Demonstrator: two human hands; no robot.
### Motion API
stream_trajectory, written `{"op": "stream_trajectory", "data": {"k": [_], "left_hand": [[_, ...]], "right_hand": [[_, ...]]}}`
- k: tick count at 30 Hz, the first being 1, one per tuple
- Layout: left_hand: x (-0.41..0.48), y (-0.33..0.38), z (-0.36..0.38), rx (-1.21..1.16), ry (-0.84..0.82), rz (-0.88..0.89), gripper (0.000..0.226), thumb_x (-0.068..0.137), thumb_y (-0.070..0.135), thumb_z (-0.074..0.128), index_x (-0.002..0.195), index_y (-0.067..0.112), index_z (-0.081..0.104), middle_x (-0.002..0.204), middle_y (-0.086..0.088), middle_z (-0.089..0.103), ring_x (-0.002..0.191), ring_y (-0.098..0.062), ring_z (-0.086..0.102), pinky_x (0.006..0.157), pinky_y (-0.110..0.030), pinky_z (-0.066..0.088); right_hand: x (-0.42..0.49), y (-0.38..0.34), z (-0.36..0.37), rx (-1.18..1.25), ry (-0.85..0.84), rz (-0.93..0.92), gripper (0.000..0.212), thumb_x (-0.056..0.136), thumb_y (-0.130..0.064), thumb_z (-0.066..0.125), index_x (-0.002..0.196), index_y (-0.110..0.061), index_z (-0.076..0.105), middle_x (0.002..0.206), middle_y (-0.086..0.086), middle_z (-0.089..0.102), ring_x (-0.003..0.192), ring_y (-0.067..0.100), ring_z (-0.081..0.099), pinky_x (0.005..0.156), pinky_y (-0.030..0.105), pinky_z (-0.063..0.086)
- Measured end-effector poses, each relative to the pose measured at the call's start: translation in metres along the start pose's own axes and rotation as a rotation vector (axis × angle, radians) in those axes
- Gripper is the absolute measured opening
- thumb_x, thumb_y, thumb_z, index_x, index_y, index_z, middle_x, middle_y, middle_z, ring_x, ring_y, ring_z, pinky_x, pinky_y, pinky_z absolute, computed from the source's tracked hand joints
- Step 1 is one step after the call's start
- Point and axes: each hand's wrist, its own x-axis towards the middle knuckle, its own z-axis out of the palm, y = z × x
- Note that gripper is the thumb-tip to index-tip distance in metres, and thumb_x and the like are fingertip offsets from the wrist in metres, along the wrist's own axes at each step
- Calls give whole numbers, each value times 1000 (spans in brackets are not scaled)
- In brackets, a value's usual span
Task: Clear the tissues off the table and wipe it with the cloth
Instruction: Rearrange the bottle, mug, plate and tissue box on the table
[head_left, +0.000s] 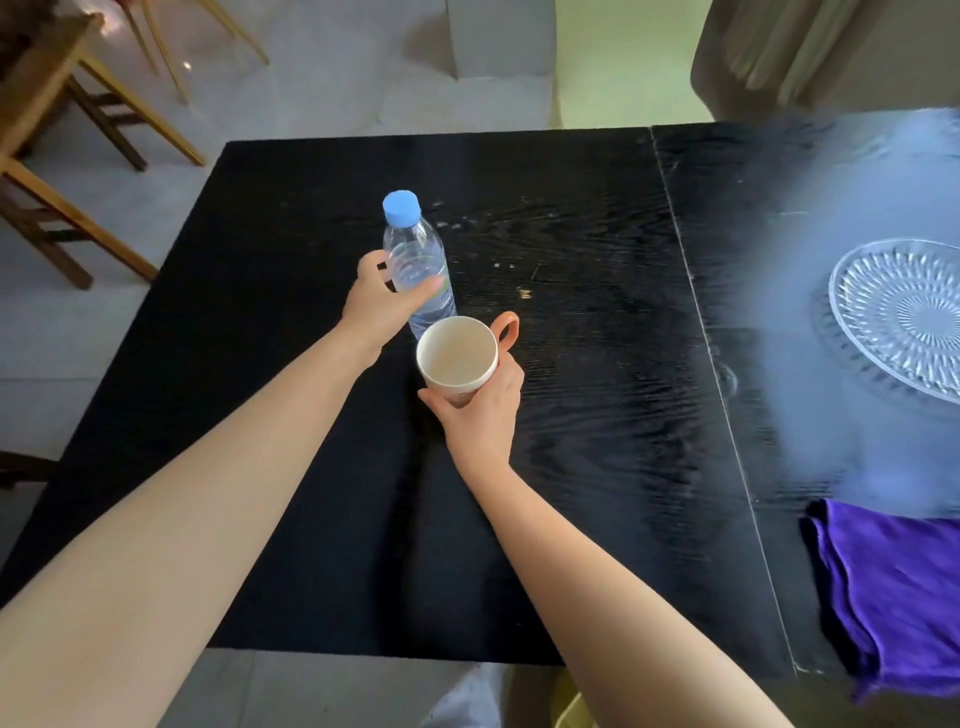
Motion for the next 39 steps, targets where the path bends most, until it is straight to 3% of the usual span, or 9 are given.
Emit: {"op": "stream_trajectory", "data": {"k": [3,7,12,19,23,27,29,33,39], "left_hand": [[-10,-3,-8,45,66,-91,68,82,49,60,135,12,40,134,-8,50,121,-22,51,102,-42,45],[-40,-17,-5,-29,-32,-190,33,94,43,40,91,16,58,89,1,57,100,-19,56,93,-40,50],[-60,-25,-4,-152,-60,-214,39,98,36,34,121,12,54,124,-6,59,114,-19,56,83,-33,49],[-80,-12,-9,38,67,-56,21,94,31,40,74,28,47,96,1,55,98,-19,53,90,-36,46],[-115,20,2,173,287,211,23,89,19,45,107,23,59,103,10,55,92,-8,51,73,-21,39],[-155,70,48,304,-39,282,28,89,16,44,111,18,61,100,2,61,75,-9,59,61,-17,49],[-177,96,73,408,-221,294,27,88,17,46,107,15,64,108,-7,66,92,-27,63,77,-33,53],[-219,144,122,655,-478,423,21,89,18,42,91,15,63,91,-12,63,79,-25,57,75,-37,51],[-261,204,195,869,-769,414,33,95,27,43,123,14,55,103,-5,60,90,-20,60,76,-36,54]], "right_hand": [[-6,-4,2,-55,-10,43,94,59,-19,86,137,-13,34,135,5,40,123,19,41,105,35,39],[-15,-4,1,-86,-69,82,78,68,-7,76,134,-12,34,135,5,38,125,21,41,100,35,44],[-27,-4,-3,-94,-153,62,64,79,-7,66,134,-9,33,135,8,38,123,21,41,94,33,43],[-33,-3,-26,-87,-274,115,51,80,-9,65,126,-3,42,131,13,47,115,24,51,84,28,42],[-28,-8,-75,-190,-372,241,59,86,-27,62,136,-6,38,135,10,50,118,23,52,88,29,41],[-17,-19,-161,-437,-462,281,41,89,-35,58,119,-8,56,106,7,61,98,23,57,79,29,41],[-15,-25,-212,-502,-565,351,30,91,-33,55,107,-9,60,88,6,60,89,24,57,78,32,45],[-18,-38,-310,-631,-653,470,28,95,-33,49,111,-11,54,104,7,60,93,24,59,70,31,49],[-34,-48,-432,-821,-578,577,42,97,-37,43,127,-8,50,126,7,59,100,21,57,82,37,47]]}}
